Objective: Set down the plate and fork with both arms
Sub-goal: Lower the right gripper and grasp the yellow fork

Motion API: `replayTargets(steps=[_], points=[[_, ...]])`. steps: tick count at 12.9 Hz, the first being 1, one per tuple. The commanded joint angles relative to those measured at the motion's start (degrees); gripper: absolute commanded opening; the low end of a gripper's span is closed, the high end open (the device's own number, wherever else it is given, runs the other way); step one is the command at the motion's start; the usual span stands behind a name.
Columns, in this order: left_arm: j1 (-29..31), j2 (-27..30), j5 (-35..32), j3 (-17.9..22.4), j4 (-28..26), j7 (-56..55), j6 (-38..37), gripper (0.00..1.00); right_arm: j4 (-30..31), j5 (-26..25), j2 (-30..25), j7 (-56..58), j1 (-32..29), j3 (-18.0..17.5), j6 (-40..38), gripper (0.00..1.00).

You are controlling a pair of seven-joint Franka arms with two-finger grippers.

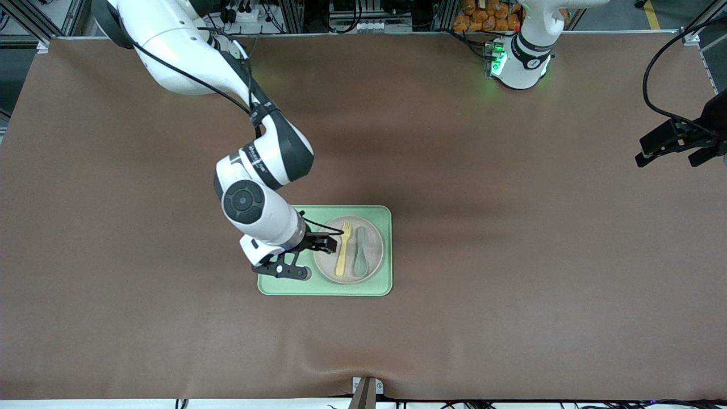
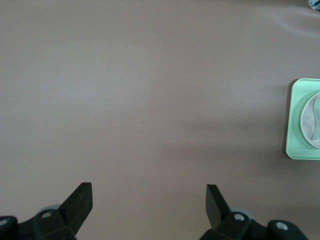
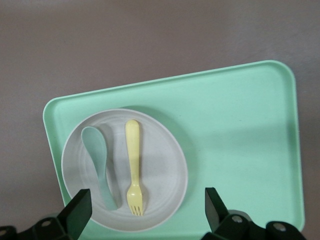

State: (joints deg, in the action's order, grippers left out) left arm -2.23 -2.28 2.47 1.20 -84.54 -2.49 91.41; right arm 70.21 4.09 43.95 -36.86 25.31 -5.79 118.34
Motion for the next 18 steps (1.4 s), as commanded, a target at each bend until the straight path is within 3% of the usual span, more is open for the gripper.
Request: replayTargets(steps=[1,6,11,15,18], points=[[0.64,1.13,-1.06,-0.58,-0.45,0.74,-0.88,1.0,-2.36,-1.54,2.71,-2.78,2.11,0.78,1.1,1.0],[0.64,0.87,-1.07,-0.76,-0.63,0.74,-0.8,1.0,-1.83,-6.54,5.53,-4.27,4.4,1.31,3.39,1.0],[0.73,0.87,-0.8,-0.67,-0.89,0.74,-0.71,1.0,-1.57,-7.08,7.46,-4.27,5.01,1.22,3.3,0.98],[0.73,0.87,-0.8,-0.67,-0.89,0.74,-0.62,1.0,-2.18,-6.99,9.83,-4.71,6.33,1.22,3.47,0.77],[0.73,0.96,-0.8,-0.67,-0.89,0.74,-0.71,1.0,-2.8,-6.99,10.37,-5.95,7.12,1.14,3.04,0.68]])
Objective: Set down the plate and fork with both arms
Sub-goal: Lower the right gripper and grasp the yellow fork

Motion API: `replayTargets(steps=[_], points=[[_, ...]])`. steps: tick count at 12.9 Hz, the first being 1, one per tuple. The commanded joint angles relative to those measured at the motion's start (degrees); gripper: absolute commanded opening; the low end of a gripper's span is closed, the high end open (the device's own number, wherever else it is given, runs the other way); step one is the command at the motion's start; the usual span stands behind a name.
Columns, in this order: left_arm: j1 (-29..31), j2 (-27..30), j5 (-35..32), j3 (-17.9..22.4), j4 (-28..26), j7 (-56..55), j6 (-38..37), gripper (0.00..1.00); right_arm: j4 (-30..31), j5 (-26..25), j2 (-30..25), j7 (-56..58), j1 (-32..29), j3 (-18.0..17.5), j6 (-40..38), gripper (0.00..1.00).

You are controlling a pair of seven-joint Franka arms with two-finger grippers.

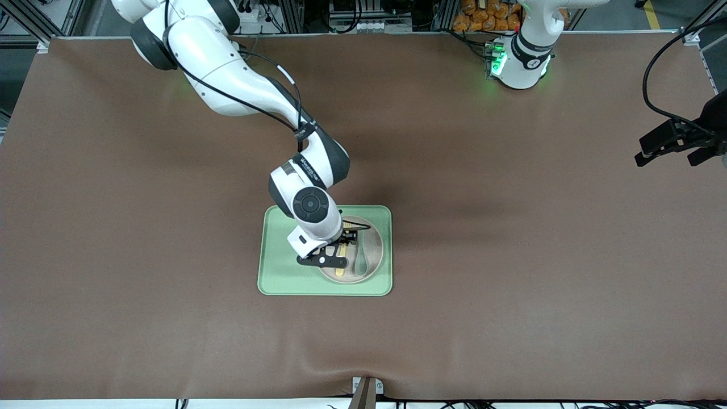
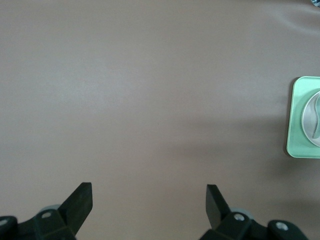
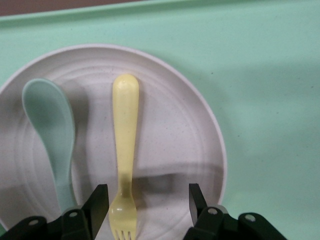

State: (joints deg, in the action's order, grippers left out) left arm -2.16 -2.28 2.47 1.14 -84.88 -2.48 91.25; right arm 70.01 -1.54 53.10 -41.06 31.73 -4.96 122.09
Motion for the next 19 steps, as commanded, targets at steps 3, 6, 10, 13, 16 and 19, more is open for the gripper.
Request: replayTargets(steps=[3,6,10,13,16,19], points=[[0.66,1.05,-0.8,-0.53,-0.55,0.72,-0.72,1.0,-2.6,-1.27,1.74,-2.44,1.4,0.3,-0.36,0.63],[0.66,0.87,-0.8,-0.53,-1.42,0.81,-0.72,1.0,-2.6,-1.27,1.92,-3.15,1.58,0.3,-0.36,0.57],[1.89,0.78,-0.97,-0.53,-1.16,0.81,-0.55,1.0,-2.6,-1.27,2.01,-3.5,1.93,0.3,-0.62,0.54],[1.98,0.87,-1.24,-0.62,-0.99,0.9,-0.81,1.0,-3.73,-1.27,2.97,-4.55,2.37,0.3,-0.36,0.51],[1.98,0.87,-1.33,-0.79,-0.9,0.9,-0.37,1.0,-4.01,-1.36,3.59,-4.65,2.73,0.39,-0.36,0.4],[1.98,0.87,-1.68,-0.79,-0.46,0.81,-0.29,1.0,-4.01,-1.45,3.59,-4.65,2.81,0.39,-0.63,0.16]])
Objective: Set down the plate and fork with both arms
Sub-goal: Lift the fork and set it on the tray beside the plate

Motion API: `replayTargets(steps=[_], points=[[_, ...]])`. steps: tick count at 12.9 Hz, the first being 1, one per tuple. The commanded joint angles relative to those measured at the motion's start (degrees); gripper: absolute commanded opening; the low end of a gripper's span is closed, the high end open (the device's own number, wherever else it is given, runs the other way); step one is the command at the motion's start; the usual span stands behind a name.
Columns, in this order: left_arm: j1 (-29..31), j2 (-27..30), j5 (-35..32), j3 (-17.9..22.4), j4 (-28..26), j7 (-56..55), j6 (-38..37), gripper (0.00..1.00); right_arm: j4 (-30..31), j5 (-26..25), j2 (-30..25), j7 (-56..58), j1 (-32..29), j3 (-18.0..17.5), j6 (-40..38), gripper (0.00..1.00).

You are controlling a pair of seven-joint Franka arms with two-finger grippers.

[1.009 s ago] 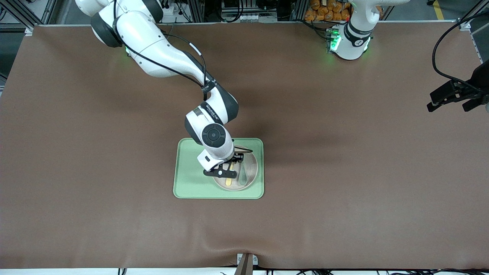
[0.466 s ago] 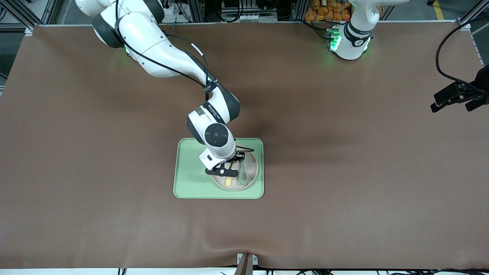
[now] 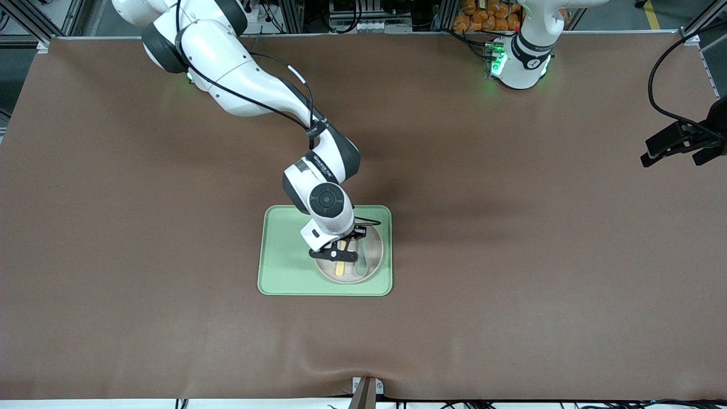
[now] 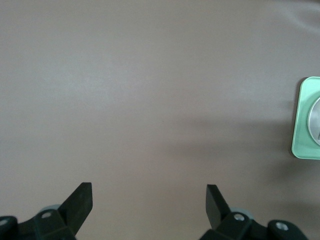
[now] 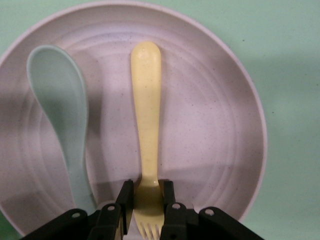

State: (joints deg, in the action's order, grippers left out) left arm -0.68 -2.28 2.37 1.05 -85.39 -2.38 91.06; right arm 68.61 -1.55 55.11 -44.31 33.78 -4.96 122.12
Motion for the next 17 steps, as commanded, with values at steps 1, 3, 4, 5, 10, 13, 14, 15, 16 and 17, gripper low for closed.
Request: replayTargets(steps=[1,3,4,5,10,13,14,15,16,17], points=[[0.51,0.96,-1.58,-0.7,0.05,0.71,-0.09,1.0,-2.69,-1.44,1.49,-1.31,0.68,0.48,-0.91,0.09],[0.51,0.96,-1.67,-0.7,-0.04,0.71,-0.09,1.0,-3.82,-1.35,1.32,-1.31,0.5,0.39,-1.7,0.0],[0.42,0.78,-2.01,-0.7,-0.04,0.71,-0.09,1.0,-4.79,-1.35,1.23,-1.31,0.24,0.3,-2.84,0.0],[0.24,0.69,-2.97,-0.78,-0.04,0.71,0.17,1.0,-5.58,-1.27,1.05,-1.65,0.24,0.39,-3.81,0.0],[0.33,0.61,-2.98,-0.79,-0.21,0.71,0.52,1.0,-6.21,-0.56,-2.98,-0.43,-4.41,-0.49,-10.75,0.0],[0.33,0.61,-2.99,-0.79,-0.12,0.71,0.52,1.0,-2.09,0.22,-5.18,5.72,-8.63,-0.66,-11.47,0.0],[0.24,0.61,-2.98,-0.79,-0.21,0.71,0.52,1.0,-1.38,0.49,-5.8,5.99,-9.33,-0.66,-11.46,0.0],[0.24,0.61,-3.07,-0.79,-0.13,0.71,0.52,1.0,0.11,0.49,-6.33,6.08,-9.78,-0.66,-10.86,0.0],[0.16,0.61,-3.07,-0.79,-0.12,0.71,0.52,1.0,3.43,0.49,-7.29,6.69,-10.82,-0.66,-8.67,0.0],[-0.02,0.52,-3.07,-0.79,-0.12,0.1,0.52,1.0,7.9,0.49,-8.95,8.95,-11.53,-0.66,-4.82,0.0]])
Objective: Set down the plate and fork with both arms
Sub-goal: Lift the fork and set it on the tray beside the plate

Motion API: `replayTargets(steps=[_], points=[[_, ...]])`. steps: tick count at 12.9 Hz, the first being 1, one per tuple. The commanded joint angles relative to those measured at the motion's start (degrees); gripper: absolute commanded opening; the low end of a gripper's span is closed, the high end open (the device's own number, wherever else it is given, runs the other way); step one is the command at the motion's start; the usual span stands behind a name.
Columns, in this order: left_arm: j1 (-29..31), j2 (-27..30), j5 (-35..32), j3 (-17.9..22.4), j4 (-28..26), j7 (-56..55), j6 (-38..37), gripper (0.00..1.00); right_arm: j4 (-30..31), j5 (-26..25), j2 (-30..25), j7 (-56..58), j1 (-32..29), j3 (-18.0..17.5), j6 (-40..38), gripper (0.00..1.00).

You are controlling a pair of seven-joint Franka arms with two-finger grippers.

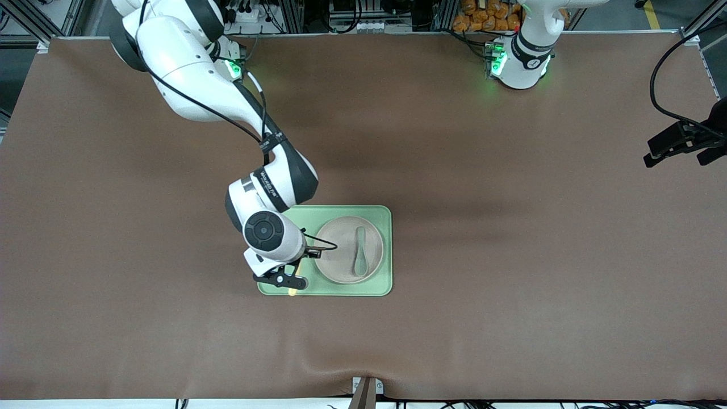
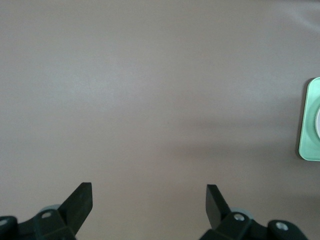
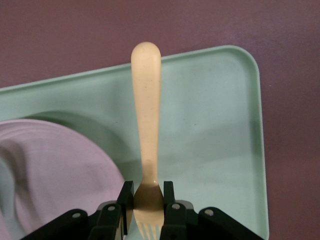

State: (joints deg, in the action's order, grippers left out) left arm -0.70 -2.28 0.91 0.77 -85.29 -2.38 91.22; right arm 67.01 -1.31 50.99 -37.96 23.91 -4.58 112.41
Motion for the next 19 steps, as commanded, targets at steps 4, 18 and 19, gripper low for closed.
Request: replayTargets(steps=[4,18,19], points=[[0.0,0.34,-1.53,-0.95,-0.4,-0.44,0.45,1.0,21.47,0.26,-9.93,5.61,-4.21,-1.14,12.56,0.0],[0.09,0.7,-1.7,-1.91,-0.31,-2.46,-0.78,1.0,26.59,2.1,-11.35,4.91,-3.78,-0.96,18.29,0.84],[0.0,0.78,-1.88,-1.91,-0.31,-2.46,-0.78,1.0,25.98,2.1,-11.7,5.61,-4.21,-0.87,18.2,0.86]])
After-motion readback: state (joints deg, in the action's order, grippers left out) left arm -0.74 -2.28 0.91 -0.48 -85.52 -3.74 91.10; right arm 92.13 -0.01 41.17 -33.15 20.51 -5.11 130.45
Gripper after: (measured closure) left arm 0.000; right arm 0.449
